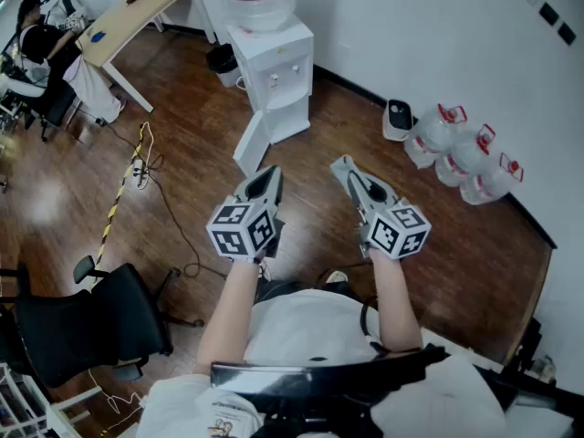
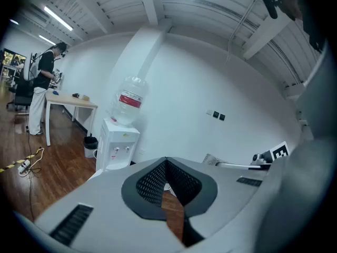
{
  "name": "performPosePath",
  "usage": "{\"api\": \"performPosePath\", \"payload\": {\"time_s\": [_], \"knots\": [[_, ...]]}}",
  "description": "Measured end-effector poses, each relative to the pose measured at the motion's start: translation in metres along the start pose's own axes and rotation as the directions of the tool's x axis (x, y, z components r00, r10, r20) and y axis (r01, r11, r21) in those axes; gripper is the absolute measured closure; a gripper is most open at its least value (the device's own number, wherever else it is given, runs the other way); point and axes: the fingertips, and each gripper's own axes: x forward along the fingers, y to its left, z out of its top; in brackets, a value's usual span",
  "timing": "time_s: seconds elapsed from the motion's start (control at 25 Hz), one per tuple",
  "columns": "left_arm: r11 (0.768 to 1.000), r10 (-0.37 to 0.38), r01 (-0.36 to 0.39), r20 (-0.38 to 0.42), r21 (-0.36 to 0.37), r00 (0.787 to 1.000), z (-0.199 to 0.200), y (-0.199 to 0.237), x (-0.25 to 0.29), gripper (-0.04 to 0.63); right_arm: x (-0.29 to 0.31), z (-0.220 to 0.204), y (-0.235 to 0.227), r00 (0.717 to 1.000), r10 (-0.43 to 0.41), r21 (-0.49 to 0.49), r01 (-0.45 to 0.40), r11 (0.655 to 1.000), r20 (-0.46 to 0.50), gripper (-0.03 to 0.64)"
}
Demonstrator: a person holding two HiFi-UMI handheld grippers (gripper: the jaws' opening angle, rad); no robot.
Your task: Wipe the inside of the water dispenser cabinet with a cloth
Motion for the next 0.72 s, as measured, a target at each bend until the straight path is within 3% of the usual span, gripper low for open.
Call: {"api": "performPosePath", "payload": {"time_s": [0.44,0.72], "knots": [[0.998,0.029,-0.030,-0.013,-0.054,0.999,-0.039,-0.048,0.032,0.598,-0.023,-0.013,-0.068,0.996,0.059,0.015,-0.058,0.998,-0.063,0.578],[0.991,0.098,-0.104,-0.070,-0.082,0.993,-0.057,-0.006,0.065,0.597,0.033,-0.026,-0.093,0.986,0.109,0.011,-0.109,0.994,-0.126,0.578]]}}
